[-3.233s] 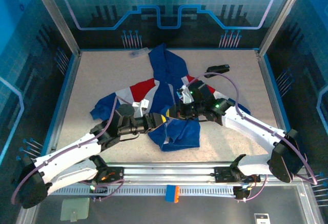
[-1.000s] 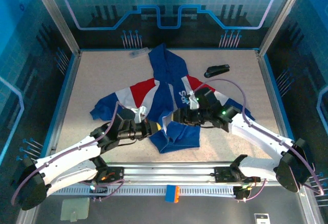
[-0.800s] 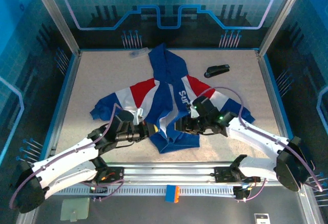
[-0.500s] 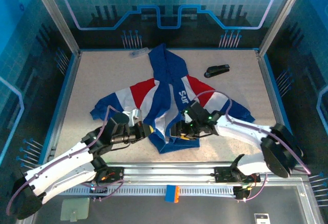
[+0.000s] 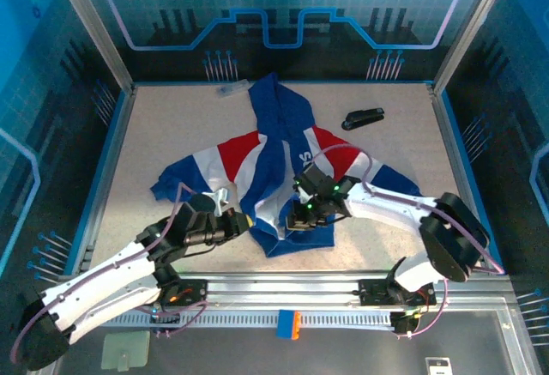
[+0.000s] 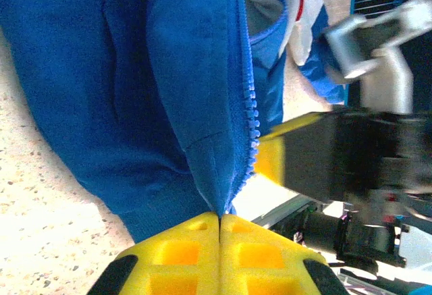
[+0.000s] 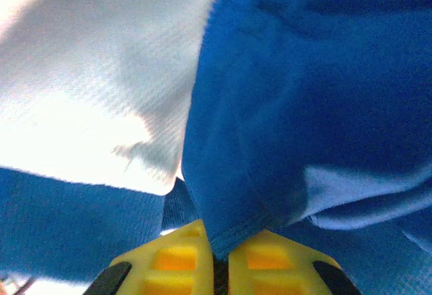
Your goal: Zip up the jacket
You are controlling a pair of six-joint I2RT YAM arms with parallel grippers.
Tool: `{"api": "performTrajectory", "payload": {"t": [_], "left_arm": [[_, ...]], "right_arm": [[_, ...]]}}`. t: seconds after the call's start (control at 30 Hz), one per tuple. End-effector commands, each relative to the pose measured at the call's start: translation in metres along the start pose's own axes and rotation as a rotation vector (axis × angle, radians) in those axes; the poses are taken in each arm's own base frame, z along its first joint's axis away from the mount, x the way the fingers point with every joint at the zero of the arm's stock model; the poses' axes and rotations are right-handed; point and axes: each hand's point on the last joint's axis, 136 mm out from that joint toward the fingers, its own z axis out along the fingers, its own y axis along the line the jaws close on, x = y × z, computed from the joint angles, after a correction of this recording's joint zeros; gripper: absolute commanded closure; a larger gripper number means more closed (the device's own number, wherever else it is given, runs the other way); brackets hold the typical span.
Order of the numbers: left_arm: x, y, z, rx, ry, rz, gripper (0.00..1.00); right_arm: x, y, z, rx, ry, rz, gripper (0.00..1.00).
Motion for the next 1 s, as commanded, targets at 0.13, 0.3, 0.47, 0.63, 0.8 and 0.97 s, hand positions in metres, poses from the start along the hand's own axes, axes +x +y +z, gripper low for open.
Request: {"api": "performTrajectory", "payload": {"t": [0.13, 0.3, 0.47, 0.63, 0.8, 0.97], "left_arm": [[-0.011, -0.032, 0.006, 0.034, 0.018, 0.087, 1.00], [-0.014, -0.038, 0.014, 0.030, 0.029, 0.128, 1.00], [-0.010, -0.049, 0.028, 0.109, 0.057, 0.157, 1.00], [0.004, -0.057, 0.047, 0.116, 0.140, 0.214, 1.00], [0.008, -0.068, 0.061, 0.144, 0.154, 0.224, 1.00], [0.011, -0.079, 0.075, 0.173, 0.176, 0.232, 1.00]], "right_arm": [[0.001, -0.045, -0.061, 0.159, -0.089, -0.029, 0.99], [0.019, -0.097, -0.068, 0.185, -0.055, 0.070, 0.96], [0.034, -0.128, -0.057, 0.237, 0.001, 0.117, 0.80], [0.025, -0.118, -0.059, 0.189, -0.037, 0.095, 0.56], [0.014, -0.107, -0.083, 0.165, -0.163, 0.082, 0.51], [0.011, -0.100, -0.082, 0.082, -0.227, 0.116, 0.55]]}}
